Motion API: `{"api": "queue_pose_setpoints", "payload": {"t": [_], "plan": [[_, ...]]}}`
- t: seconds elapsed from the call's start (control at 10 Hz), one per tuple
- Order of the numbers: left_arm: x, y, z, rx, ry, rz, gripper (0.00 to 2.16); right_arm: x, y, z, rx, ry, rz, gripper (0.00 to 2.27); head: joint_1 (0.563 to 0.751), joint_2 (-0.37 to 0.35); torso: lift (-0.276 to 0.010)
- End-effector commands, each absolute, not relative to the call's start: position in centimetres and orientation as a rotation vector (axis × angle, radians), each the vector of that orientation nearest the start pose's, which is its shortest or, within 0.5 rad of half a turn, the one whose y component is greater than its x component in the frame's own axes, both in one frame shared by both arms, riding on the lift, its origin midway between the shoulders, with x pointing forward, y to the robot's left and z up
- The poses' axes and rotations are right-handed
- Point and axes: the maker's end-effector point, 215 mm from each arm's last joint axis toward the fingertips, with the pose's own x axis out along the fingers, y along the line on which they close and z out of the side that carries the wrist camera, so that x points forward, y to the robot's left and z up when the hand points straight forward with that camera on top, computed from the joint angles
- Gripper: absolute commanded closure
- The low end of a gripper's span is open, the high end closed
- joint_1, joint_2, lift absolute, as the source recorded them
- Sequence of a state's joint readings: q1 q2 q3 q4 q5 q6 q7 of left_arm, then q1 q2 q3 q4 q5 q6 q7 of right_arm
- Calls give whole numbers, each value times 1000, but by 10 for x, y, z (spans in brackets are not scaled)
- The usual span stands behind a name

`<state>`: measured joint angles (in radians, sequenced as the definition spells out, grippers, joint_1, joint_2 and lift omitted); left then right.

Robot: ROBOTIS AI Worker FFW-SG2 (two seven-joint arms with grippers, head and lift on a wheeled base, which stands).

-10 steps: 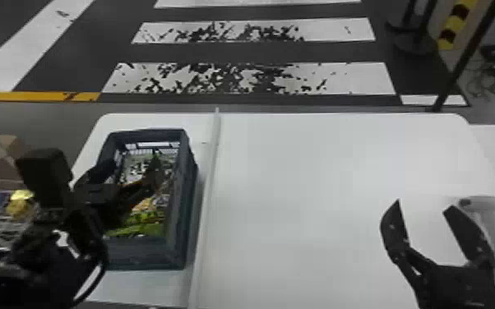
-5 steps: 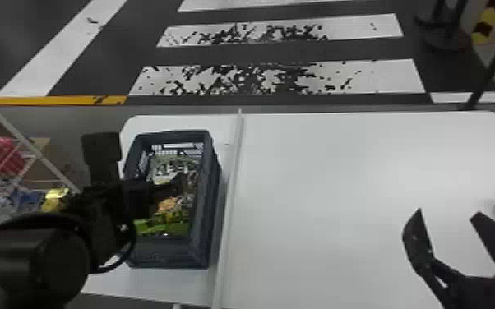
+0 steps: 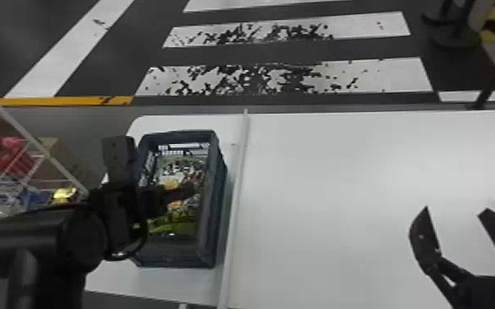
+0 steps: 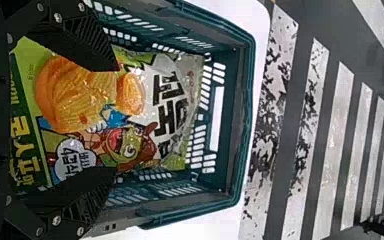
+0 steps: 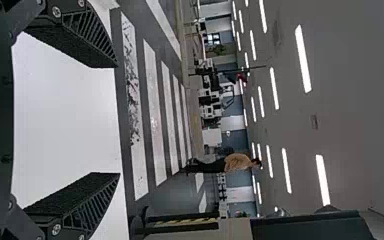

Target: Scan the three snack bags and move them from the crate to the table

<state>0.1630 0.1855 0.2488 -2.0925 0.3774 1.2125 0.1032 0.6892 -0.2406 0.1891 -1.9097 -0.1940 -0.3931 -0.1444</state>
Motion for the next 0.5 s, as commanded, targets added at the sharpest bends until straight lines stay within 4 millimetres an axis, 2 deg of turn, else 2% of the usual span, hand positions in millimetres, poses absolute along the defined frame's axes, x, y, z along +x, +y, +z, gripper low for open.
{"api": "queue_pose_setpoints", "payload": {"t": [0.0,0.2,0.4], "plan": [[444,351,-474,-124,861,132,194,361,-194,-386,111,15,96,124,695,204,-62],[443,347,-494,-144,906,120,201,361,-195,-389,108,19,96,124,695,217,-62],[441,340,-503,-181,936,81,731,361,-199,-394,107,36,87,124,695,208,-62]]}}
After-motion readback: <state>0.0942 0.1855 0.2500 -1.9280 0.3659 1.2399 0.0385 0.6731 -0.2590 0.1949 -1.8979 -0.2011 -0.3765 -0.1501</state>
